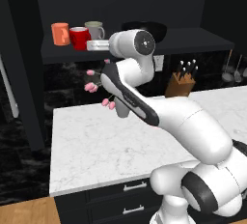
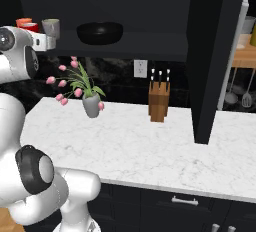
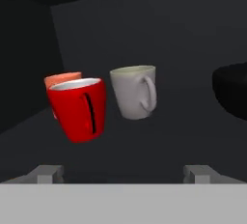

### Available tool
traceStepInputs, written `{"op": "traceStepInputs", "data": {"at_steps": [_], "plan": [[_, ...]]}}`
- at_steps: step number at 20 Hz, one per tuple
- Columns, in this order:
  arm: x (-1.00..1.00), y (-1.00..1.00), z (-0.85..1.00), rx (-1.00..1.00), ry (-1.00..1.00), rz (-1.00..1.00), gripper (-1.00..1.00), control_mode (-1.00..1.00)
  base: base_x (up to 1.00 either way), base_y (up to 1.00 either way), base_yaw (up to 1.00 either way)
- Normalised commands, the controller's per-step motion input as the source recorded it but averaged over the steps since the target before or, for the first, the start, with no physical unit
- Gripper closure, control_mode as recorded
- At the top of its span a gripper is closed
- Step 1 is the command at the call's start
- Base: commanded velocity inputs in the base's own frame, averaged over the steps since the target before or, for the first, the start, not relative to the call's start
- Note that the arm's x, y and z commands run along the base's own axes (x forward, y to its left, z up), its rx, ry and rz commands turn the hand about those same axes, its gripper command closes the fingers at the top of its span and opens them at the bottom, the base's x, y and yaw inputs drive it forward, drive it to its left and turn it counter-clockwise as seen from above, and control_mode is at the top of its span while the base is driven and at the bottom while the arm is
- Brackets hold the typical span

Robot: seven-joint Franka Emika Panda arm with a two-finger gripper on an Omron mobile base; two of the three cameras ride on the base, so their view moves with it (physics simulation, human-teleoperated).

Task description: Gather all objects into one cabinet and sort the glasses and bowls to opposite sides.

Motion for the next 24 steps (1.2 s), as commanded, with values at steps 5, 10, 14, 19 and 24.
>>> {"op": "traceStepInputs", "data": {"at_steps": [5, 10, 14, 19, 24], "plan": [[-0.23, -0.91, 0.36, 0.11, 0.08, -0.25, -1.0, -1.0, 0.0, 0.0, 0.0], [0.0, -0.93, 0.52, 0.19, 0.09, -0.24, -1.0, -1.0, 0.0, 0.0, 0.0], [-0.05, -0.88, 0.6, 0.17, 0.13, -0.22, -1.0, -1.0, 0.0, 0.0, 0.0], [-0.42, -0.94, 0.06, 0.16, 0.05, -0.18, -1.0, -1.0, 0.0, 0.0, 0.0], [-0.96, -0.72, -0.29, 0.06, 0.0, -0.04, -1.0, -1.0, 0.0, 0.0, 0.0]]}}
